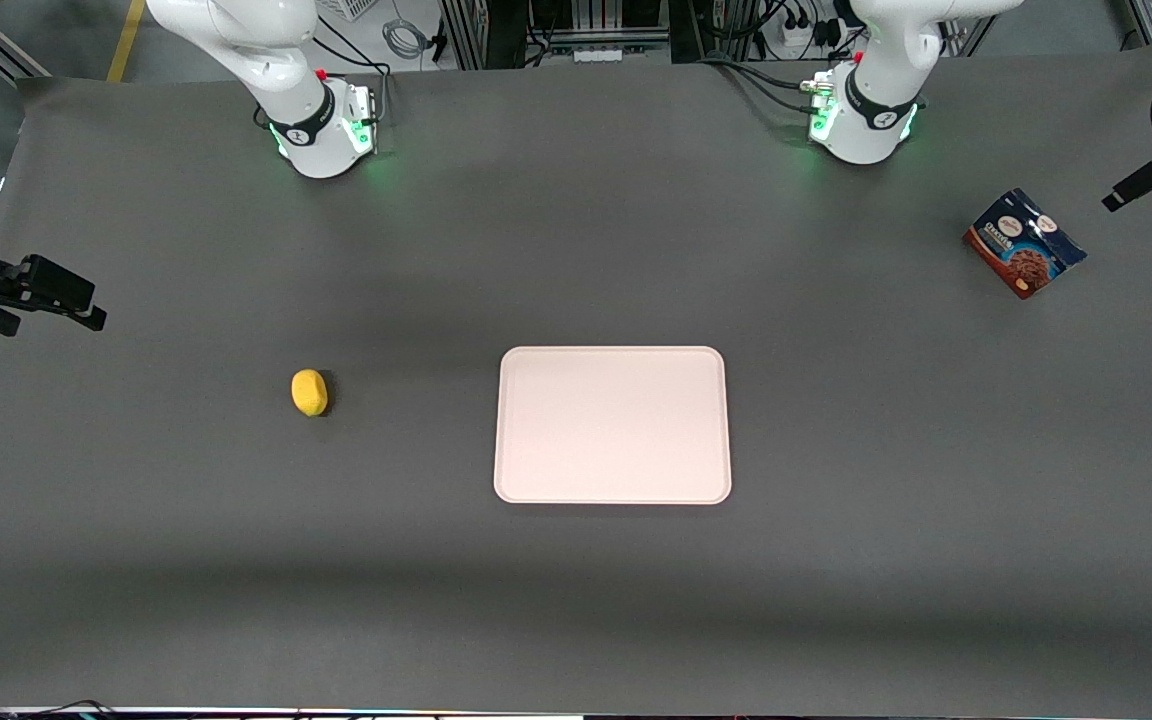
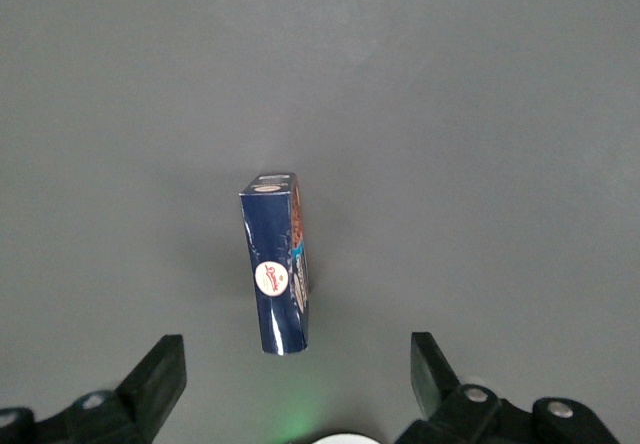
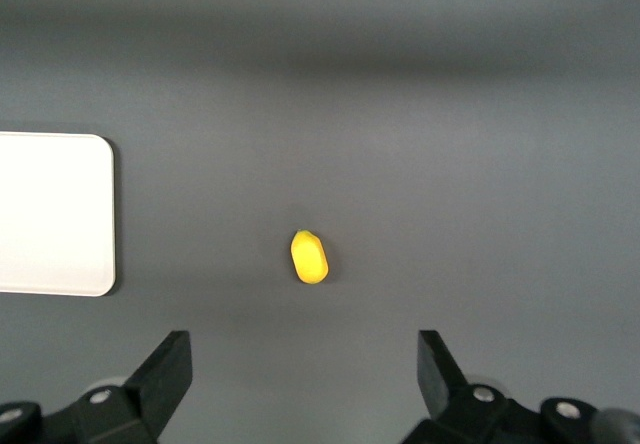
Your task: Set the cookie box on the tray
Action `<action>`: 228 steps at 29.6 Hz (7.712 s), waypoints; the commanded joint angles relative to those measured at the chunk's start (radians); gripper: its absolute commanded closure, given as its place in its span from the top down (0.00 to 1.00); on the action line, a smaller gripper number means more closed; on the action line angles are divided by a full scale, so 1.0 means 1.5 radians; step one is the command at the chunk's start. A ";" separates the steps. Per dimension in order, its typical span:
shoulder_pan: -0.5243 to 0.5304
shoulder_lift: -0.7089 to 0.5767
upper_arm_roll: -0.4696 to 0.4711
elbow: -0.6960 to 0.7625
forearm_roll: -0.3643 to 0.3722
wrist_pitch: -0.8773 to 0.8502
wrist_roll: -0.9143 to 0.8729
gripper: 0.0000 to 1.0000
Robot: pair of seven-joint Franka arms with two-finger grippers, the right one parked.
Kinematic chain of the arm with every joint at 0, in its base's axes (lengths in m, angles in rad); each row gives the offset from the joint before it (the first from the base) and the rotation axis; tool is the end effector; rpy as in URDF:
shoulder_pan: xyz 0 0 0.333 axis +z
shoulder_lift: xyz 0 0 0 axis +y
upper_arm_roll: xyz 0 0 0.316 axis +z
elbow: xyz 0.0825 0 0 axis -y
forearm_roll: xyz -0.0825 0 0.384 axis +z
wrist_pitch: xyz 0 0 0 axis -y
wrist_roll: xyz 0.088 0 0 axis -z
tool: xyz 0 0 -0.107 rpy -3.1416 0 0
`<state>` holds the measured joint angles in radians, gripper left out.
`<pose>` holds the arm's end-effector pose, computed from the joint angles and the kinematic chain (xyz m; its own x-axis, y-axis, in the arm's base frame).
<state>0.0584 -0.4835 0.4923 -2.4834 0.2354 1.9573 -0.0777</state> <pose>0.3320 0.2254 0.4316 0.8882 0.4523 -0.0807 0.4542 -0.8909 0.0055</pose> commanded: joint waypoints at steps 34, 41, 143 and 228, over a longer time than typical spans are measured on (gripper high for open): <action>0.076 0.134 0.002 -0.147 0.014 0.248 -0.019 1.00; 0.081 0.144 0.002 -0.167 -0.003 0.252 -0.020 1.00; -0.148 0.315 -0.322 0.562 -0.196 -0.227 -0.125 0.00; -0.163 0.812 -0.631 0.658 0.078 0.086 -0.428 1.00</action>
<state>-0.1843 0.7241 -0.4530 -1.5087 0.3375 2.0903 -0.7241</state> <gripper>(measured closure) 0.454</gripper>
